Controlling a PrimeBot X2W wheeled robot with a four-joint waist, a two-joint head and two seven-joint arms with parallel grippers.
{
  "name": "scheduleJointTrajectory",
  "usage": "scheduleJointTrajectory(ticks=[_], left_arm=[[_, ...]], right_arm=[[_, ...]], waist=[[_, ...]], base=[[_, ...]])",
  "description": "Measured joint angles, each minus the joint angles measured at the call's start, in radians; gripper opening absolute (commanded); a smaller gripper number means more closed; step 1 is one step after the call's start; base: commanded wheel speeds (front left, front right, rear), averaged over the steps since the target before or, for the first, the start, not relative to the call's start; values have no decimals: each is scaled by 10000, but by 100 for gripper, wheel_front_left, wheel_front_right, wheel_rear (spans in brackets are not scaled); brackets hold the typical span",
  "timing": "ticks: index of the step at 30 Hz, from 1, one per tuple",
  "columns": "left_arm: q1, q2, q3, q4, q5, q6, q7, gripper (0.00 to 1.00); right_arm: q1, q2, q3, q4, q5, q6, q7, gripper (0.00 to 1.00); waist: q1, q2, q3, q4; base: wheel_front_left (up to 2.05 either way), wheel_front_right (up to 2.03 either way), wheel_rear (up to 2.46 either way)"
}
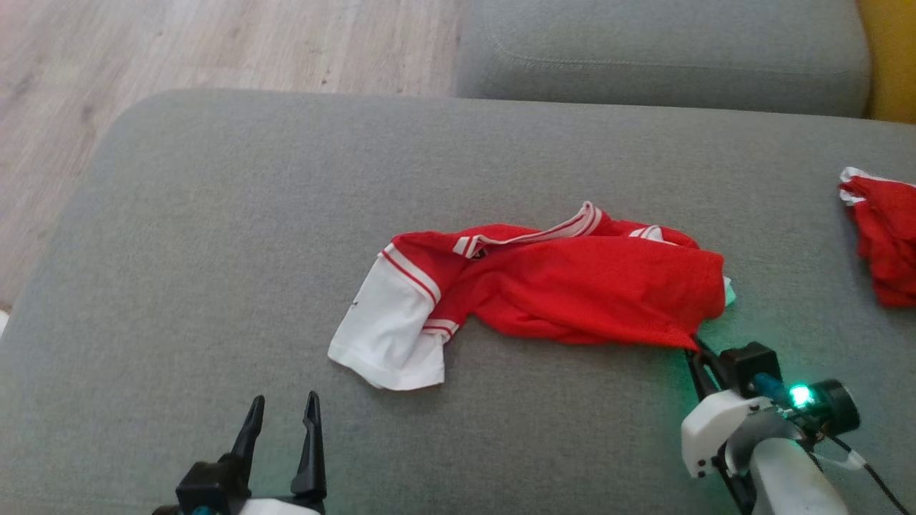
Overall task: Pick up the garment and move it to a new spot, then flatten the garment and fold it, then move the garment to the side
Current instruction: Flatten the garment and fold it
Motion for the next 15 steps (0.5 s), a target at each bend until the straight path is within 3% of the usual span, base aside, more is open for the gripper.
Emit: scheduleJointTrajectory(ticks=[14, 15], left_arm=[[63, -13, -71, 0, -102, -2, -4, 100], [63, -13, -71, 0, -102, -2, -4, 100]], right_arm=[[2112, -150, -539, -2681, -761, 0, 593, 1], [2148, -150, -562, -2721, -759, 0, 658, 40]], waist=[[0, 0, -316, -612], [-1, 0, -306, -625]], base=[[0, 0, 0], [0, 0, 0]])
